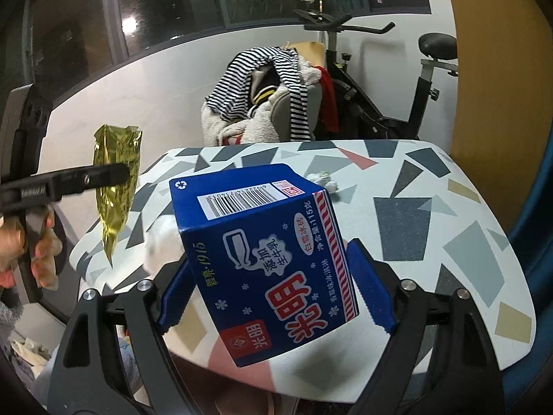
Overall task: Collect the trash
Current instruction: 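Carry the gold foil bag to the brown bin and open the left tool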
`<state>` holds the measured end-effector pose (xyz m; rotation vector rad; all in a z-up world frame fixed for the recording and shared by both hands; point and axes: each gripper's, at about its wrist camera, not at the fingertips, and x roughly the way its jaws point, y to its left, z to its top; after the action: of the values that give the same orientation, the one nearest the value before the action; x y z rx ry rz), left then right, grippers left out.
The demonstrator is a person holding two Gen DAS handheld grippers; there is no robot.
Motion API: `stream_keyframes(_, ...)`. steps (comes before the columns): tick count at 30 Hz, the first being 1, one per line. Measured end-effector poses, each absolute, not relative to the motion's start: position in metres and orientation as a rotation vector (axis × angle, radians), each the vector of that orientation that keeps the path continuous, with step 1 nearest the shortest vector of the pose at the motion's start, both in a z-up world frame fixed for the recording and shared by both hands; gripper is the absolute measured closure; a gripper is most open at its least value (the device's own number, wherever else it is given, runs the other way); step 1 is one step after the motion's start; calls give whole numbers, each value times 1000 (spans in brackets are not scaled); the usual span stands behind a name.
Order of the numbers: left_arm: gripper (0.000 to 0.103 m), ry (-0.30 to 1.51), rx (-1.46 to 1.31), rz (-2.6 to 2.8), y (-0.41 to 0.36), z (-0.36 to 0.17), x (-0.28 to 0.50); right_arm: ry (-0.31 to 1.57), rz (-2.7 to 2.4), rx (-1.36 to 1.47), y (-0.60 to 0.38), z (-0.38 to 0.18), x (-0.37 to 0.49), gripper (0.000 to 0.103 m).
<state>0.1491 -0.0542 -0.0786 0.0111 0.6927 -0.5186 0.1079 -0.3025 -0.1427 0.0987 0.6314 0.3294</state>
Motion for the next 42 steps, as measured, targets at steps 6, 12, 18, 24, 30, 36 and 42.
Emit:
stream_keyframes(6,36,669,2,-524,-49,-82,99,621,342,89,-297,-137,81,20)
stream_keyframes(12,36,666,-14,-534,-43,-98,52,628,347,86,-295,-141,54,20)
stream_keyframes(18,36,713,-6,-548,-39,-127,15,647,351,83,-289,-152,31,20)
stream_keyframes(24,36,763,10,-539,-37,-163,-8,670,350,89,-284,-168,15,20)
stream_keyframes(30,36,843,8,-541,-37,-204,-16,689,354,76,-279,-182,6,20)
stream_keyframes(36,36,938,32,-541,-45,-243,-10,726,360,89,-280,-199,8,20)
stream_keyframes(42,33,1000,73,-550,-59,-275,-2,753,358,90,-280,-213,11,20)
